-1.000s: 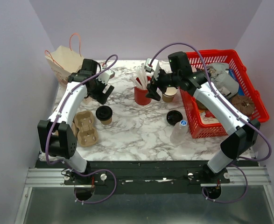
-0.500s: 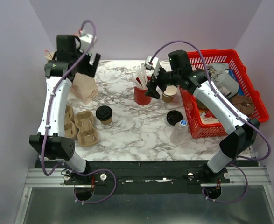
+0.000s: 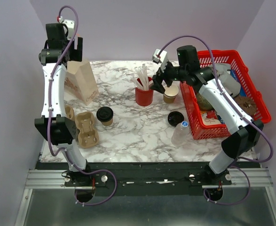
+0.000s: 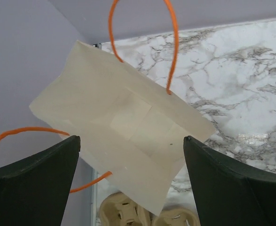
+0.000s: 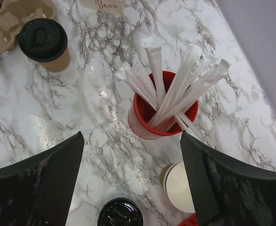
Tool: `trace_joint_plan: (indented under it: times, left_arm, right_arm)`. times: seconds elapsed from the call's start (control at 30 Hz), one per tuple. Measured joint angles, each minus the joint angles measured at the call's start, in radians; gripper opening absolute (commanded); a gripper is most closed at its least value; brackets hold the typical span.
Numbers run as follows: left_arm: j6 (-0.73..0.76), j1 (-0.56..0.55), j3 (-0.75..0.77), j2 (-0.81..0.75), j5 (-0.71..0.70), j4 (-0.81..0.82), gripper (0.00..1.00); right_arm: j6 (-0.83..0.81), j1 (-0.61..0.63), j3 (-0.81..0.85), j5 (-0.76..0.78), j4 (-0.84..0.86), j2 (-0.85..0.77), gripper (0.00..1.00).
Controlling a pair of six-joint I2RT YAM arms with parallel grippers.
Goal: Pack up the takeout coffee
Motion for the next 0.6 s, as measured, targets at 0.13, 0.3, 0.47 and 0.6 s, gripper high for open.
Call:
trace_joint_plan:
  times: [0.13,0.3,0.47,0.6]
  left_arm:
    - [-0.026,0.051,-0.005,-0.035,-0.062,0.016,0.99]
    - [-0.072,0.129,-0.139,-0.182,-0.097,0.018,0.97]
    - [-0.164,0.183,-0.229,-0.256,-0.064,0.012,0.96]
    - [-0.235,0.229,-0.253,-0.224,0.037,-0.002,0.96]
  right_arm:
    - [0.000,-0.003,0.000,0.000,0.000,0.000,0.92]
    - [0.010,-0.006,0.005,-0.009,0.000,0.009,0.92]
    - [0.029,-0.007,0.034,-0.029,0.001,0.049,0.92]
    - [0.037,-0.007,0.037,-0.037,0.000,0.059,0.92]
